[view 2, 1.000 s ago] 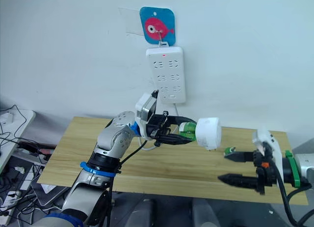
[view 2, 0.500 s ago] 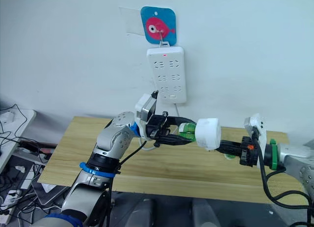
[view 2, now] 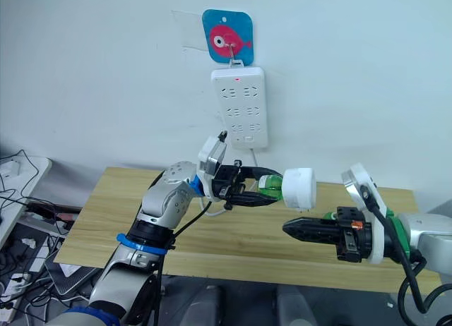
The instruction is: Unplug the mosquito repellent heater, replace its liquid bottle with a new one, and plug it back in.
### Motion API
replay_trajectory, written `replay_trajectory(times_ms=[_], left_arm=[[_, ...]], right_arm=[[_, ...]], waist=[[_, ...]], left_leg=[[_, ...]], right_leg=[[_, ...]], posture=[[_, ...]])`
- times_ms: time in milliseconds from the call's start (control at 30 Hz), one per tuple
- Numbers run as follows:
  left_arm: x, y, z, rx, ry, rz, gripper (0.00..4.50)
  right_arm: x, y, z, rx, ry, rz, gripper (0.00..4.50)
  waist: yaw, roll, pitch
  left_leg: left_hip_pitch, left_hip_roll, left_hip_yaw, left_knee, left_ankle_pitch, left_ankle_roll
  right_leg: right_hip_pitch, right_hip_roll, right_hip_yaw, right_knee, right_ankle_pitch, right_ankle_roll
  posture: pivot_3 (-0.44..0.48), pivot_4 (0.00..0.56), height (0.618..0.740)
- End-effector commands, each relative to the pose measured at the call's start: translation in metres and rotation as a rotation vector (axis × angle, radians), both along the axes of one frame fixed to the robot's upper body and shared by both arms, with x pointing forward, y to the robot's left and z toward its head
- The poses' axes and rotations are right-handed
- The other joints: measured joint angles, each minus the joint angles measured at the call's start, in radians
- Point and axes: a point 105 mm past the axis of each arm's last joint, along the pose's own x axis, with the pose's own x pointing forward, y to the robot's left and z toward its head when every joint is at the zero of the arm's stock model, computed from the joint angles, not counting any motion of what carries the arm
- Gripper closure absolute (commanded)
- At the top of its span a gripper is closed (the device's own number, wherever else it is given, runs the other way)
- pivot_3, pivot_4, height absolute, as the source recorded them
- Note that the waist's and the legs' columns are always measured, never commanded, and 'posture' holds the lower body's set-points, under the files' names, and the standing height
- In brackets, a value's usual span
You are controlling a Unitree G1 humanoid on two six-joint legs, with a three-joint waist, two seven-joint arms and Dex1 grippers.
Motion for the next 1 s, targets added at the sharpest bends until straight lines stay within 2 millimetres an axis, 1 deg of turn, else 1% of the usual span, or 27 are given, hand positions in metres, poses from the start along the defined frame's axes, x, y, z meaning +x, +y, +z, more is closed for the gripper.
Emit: replay_trajectory(times_ms=[33,133,233,300,433,500,567,633,733,800,867,933,1000], left_arm=[[-0.003,-0.004,0.011,-0.03,-0.044,-0.031,2.24],[-0.003,-0.004,0.012,-0.033,-0.041,-0.04,2.24],[-0.004,-0.004,0.016,-0.042,-0.039,-0.054,2.24],[-0.006,-0.004,0.018,-0.045,-0.038,-0.061,2.24],[-0.009,-0.003,0.018,-0.036,-0.03,-0.082,2.24],[-0.01,-0.002,0.018,-0.029,-0.026,-0.086,2.24],[-0.012,-0.001,0.017,-0.024,-0.024,-0.088,2.24],[-0.011,-0.001,0.017,-0.021,-0.023,-0.079,2.24],[-0.008,-0.002,0.016,-0.022,-0.028,-0.055,2.24],[-0.003,-0.002,0.016,-0.023,-0.027,-0.028,2.24],[0.004,-0.002,0.015,-0.026,-0.022,0.002,2.24],[0.007,-0.002,0.016,-0.029,-0.022,0.013,2.24],[0.007,-0.002,0.015,-0.026,-0.024,0.012,2.24]], right_arm=[[-0.004,-0.001,0.008,0.013,-0.002,-0.014,4.48],[-0.005,-0.011,-0.007,-0.059,0.018,-0.047,4.48],[0.014,-0.043,-0.041,-0.209,0.006,-0.183,4.48],[0.023,-0.056,-0.05,-0.235,-0.016,-0.228,4.48],[0.043,-0.058,-0.047,-0.194,-0.073,-0.265,4.48],[0.055,-0.054,-0.039,-0.151,-0.102,-0.272,4.48],[0.06,-0.05,-0.036,-0.124,-0.105,-0.26,4.48],[0.058,-0.039,-0.033,-0.086,-0.089,-0.217,4.48],[0.047,-0.026,-0.029,-0.04,-0.046,-0.153,4.48],[0.034,-0.019,-0.028,-0.025,-0.009,-0.11,4.48],[0.022,-0.014,-0.028,-0.007,0.031,-0.084,4.48],[0.016,-0.012,-0.024,0.019,0.05,-0.088,4.48],[0.013,-0.01,-0.016,0.051,0.057,-0.094,4.48]], waist=[[0.0,0.0,0.0],[0.004,0.0,0.0],[0.005,0.0,0.0],[0.005,0.0,0.0],[-0.008,0.0,0.0],[-0.012,0.0,0.0],[-0.013,0.0,0.0],[-0.007,0.0,0.0],[-0.001,0.0,0.0],[0.002,0.0,0.0],[0.01,0.0,0.0],[0.01,0.0,0.0],[0.009,0.0,0.0]], left_leg=[[0.0,0.0,0.0,0.0,0.0,0.0],[-0.001,0.0,0.0,0.0,0.0,0.0],[-0.001,0.0,0.0,0.0,0.0,0.0],[0.0,-0.001,0.0,0.0,0.0,0.0],[0.001,0.001,0.001,0.0,0.0,0.0],[0.002,0.002,0.0,0.0,0.0,0.0],[0.002,0.002,0.0,0.0,0.0,0.0],[0.002,0.002,0.0,0.0,0.0,0.0],[0.001,0.001,0.0,0.0,0.0,0.0],[0.0,0.001,0.0,0.0,0.0,0.0],[-0.001,0.0,0.0,0.0,0.0,0.0],[-0.001,0.0,0.0,0.0,0.0,0.0],[-0.001,0.0,0.0,0.0,0.0,0.0]], right_leg=[[0.0,0.0,0.0,0.0,0.0,0.0],[0.0,0.0,-0.001,-0.001,0.0,0.0],[0.0,0.0,0.0,-0.002,0.0,0.0],[0.0,0.0,0.0,-0.002,-0.001,0.002],[0.0,0.001,0.001,0.0,-0.002,0.003],[0.0,0.002,0.001,0.001,-0.002,0.003],[0.0,0.002,0.001,0.002,-0.002,0.003],[0.0,0.002,0.001,0.001,-0.001,0.002],[0.0,0.001,0.0,0.0,0.0,0.0],[0.0,0.001,0.0,-0.001,0.0,0.0],[0.0,0.0,0.0,-0.001,0.0,0.0],[0.0,0.0,0.0,-0.001,0.0,0.0],[0.0,0.0,0.0,-0.001,0.0,0.0]], posture=[[-0.065,0.186,0.74],[-0.072,0.185,0.74],[-0.072,0.187,0.74],[-0.072,0.189,0.74],[-0.068,0.192,0.74],[-0.061,0.196,0.74],[-0.061,0.196,0.74],[-0.055,0.199,0.74],[-0.05,0.202,0.74],[-0.05,0.202,0.74],[-0.051,0.206,0.74],[-0.053,0.207,0.74],[-0.053,0.207,0.74]])
